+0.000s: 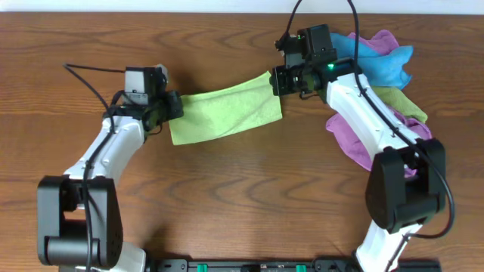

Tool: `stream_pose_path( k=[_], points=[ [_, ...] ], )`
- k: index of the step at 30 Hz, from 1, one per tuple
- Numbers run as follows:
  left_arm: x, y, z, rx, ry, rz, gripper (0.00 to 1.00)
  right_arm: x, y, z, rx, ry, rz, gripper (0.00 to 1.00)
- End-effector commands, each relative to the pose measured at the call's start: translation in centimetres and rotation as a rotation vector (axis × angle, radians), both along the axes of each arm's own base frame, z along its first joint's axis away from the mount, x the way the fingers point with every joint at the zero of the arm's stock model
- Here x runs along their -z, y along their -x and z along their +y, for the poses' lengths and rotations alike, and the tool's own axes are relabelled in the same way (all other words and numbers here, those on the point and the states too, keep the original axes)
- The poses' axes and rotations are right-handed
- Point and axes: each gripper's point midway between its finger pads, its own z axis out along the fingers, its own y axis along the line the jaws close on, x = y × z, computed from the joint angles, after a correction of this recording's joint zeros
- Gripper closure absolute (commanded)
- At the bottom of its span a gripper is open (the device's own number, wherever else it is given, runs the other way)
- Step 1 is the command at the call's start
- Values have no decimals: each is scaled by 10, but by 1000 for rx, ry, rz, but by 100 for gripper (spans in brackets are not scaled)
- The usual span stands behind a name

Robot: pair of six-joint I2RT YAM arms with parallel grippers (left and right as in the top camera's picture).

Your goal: Fold the cloth

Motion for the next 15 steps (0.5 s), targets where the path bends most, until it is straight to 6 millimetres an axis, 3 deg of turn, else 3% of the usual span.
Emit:
stream_pose_path(
  k=[1, 7, 15],
  points=[
    [11, -6, 18, -50, -108, 5, 94, 16, -2, 0, -11, 37, 16, 99],
    [22, 9, 42, -96, -269, 74, 94, 38, 11, -23, 20, 175, 81, 99],
    [14, -8, 24, -77, -340, -23, 94, 53, 8, -14, 10, 176, 82, 99]
  ],
)
